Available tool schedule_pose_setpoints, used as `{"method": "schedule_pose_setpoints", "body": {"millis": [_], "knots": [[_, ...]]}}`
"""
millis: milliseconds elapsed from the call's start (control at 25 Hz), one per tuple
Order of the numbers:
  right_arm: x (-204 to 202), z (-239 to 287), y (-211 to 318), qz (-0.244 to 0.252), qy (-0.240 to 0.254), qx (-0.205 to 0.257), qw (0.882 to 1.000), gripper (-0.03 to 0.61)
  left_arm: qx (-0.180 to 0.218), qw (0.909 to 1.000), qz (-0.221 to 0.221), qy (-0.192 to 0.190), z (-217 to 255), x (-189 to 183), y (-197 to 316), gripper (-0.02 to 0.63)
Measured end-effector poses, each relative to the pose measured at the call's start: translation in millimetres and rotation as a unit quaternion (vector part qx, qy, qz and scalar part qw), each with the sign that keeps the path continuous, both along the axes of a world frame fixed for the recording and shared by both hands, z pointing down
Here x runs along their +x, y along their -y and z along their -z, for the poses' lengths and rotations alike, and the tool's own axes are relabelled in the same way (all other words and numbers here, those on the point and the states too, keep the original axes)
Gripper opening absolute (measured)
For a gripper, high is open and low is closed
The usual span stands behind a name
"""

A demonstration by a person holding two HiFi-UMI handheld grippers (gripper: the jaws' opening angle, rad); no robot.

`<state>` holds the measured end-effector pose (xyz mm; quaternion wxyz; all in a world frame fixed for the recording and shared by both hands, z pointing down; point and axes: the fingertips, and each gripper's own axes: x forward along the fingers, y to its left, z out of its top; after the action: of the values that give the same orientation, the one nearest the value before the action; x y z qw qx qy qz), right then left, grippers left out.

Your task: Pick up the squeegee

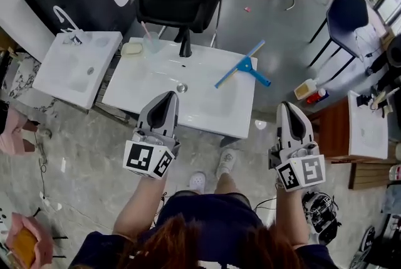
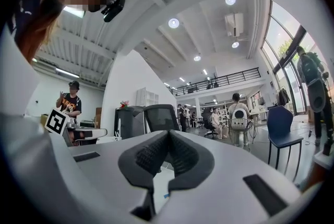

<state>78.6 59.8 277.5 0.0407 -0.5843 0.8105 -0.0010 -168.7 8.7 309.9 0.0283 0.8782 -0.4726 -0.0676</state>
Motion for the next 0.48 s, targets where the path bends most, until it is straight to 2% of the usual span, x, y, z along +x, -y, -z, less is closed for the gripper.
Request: {"method": "schedule_pose_setpoints", "body": {"millis": [280, 480], "knots": [[45.1, 14.4, 93.4, 0.051, -0.01, 0.017, 0.998, 0.015, 0.009, 0.9991, 0.041, 0.002, 7.7, 43.6, 76.5, 0.02], [77.9, 14.6, 145.9, 0.084, 0.001, 0.022, 0.996, 0.015, 0.018, 0.9977, 0.065, 0.007, 5.6, 79.6, 117.2, 0.02]]}}
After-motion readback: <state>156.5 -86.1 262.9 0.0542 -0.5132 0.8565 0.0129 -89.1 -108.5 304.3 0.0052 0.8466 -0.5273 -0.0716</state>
